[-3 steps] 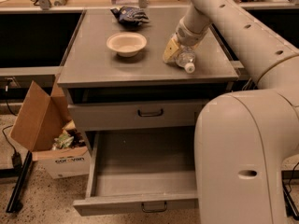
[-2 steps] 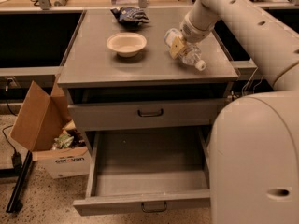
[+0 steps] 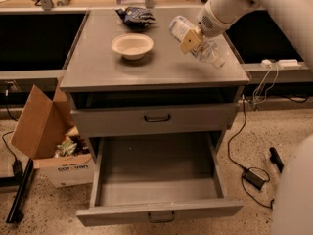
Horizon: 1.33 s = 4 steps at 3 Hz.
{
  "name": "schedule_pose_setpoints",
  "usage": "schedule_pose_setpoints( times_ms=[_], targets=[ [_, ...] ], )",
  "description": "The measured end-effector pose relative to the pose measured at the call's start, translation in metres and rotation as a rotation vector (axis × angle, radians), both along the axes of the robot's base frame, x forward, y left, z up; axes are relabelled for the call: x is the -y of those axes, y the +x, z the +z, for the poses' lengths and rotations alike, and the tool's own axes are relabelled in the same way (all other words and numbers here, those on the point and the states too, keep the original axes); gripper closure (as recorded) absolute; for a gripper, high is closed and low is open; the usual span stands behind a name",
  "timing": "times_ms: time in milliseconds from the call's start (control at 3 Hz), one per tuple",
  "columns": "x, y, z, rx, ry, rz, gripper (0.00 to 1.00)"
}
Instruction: Place blue plastic bottle into middle drawer
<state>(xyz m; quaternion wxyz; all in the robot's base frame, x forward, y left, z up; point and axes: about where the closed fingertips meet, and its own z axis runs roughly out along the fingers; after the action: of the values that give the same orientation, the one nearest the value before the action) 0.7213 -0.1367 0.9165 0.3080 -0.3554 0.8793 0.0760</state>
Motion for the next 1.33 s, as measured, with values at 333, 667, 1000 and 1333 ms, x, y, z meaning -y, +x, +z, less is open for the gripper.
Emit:
schedule_pose_setpoints(
  times_ms=[333,667,1000,1333],
  targets=[
    [-0.004,-0.006,0.001,0.014,-0.002,0.047,1.0],
    [-0.009,-0.018,-0.008,0.035,-0.032,0.104,1.0],
    [-0.008,-0.073,0.021,0.213,-0.137,0.24,1.0],
    [-0.02,-0.131,-0.013,0.197,-0.198,0.372,1.0]
  ],
)
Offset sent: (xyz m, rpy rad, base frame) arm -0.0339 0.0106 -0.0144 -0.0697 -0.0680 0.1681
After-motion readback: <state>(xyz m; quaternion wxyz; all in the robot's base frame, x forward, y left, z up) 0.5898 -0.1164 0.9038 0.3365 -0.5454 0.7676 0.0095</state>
